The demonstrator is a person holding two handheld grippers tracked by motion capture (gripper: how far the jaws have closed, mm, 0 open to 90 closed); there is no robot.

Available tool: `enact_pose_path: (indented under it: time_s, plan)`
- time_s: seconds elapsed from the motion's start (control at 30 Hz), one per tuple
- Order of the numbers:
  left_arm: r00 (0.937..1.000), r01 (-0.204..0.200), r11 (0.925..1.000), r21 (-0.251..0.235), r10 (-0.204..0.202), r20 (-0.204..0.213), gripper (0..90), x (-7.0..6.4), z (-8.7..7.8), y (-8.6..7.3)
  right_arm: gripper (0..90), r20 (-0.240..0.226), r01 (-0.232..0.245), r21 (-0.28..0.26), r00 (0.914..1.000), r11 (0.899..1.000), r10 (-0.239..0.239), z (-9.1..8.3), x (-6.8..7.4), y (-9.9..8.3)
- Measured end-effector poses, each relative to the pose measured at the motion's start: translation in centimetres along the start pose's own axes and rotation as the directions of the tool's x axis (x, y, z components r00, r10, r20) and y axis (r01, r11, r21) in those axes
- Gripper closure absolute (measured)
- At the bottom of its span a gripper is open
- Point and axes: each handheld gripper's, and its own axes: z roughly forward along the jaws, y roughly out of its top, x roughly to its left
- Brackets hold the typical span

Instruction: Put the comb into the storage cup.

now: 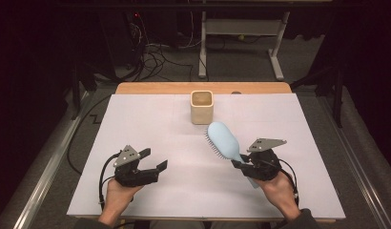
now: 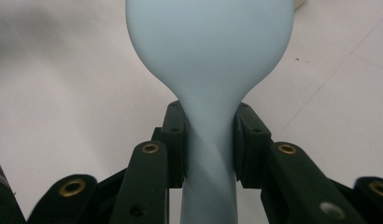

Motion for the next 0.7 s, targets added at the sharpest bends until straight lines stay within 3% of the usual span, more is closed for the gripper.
enact_pose_path:
  time_s: [0.3, 0.7]
  plan:
    - [0.9973, -0.030, 0.9995, 0.003, 0.030, 0.067, 22.1, -1.5, 1.8, 1.2, 70.6, 0.003, -0.003, -0.006, 1.0000, 1.000, 0.003, -0.2, 0.2, -0.2]
    - [0.9945, -0.057, 0.9984, 0.005, 0.056, 0.089, 21.5, -2.5, 2.9, 2.1, 70.6, 0.011, 0.010, -0.021, 0.9999, 1.000, -0.010, -0.2, 0.4, -0.3]
